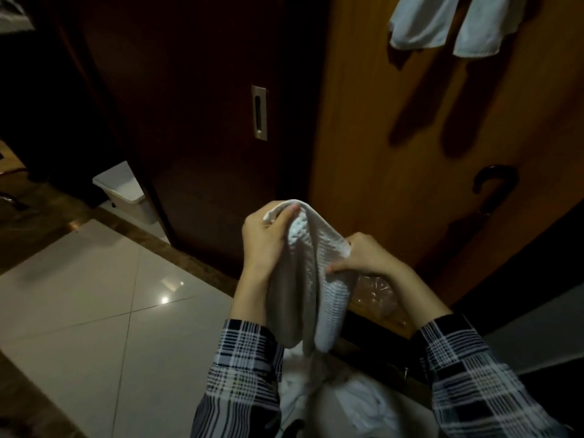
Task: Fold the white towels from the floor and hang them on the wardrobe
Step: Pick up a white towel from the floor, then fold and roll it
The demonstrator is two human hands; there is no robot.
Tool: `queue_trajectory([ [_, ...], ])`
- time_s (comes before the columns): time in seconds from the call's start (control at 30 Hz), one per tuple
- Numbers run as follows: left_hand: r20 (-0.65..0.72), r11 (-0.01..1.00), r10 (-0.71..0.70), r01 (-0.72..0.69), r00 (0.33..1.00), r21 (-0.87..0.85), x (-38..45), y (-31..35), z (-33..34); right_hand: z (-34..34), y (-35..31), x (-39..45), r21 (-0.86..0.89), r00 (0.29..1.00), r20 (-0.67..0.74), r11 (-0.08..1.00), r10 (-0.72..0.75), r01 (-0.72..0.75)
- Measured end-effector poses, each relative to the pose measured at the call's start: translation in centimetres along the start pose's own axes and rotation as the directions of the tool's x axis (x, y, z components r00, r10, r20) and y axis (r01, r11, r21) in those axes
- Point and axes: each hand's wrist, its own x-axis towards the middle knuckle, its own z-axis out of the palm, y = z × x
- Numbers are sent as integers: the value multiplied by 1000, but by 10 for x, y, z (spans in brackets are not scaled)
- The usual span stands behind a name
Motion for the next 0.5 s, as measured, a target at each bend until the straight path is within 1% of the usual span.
queue_trajectory([
  [0.1,-56,997,-57,54,997,-50,1,-3,-7,25,33,-1,87,990,111,991,87,-97],
  [0.17,-70,997,-68,65,995,-43,1,-7,-16,50,52,-5,56,975,183,989,127,-139],
  [0.23,-86,995,-97,96,992,-14,1,-16,-26,74,68,-8,24,965,202,985,165,-173],
  [0.27,-102,993,-119,119,988,-3,0,-20,-30,82,73,-9,33,966,182,981,182,-191],
  [0.4,-234,973,-212,226,949,35,-7,-35,-45,89,67,-12,75,978,-18,976,207,-205],
  [0.47,-299,962,-242,269,923,53,-12,-40,-52,84,52,-13,216,974,-75,958,212,-191],
  [0.5,-321,957,-239,277,917,80,-15,-41,-55,81,43,-14,324,968,-98,927,233,-191],
])
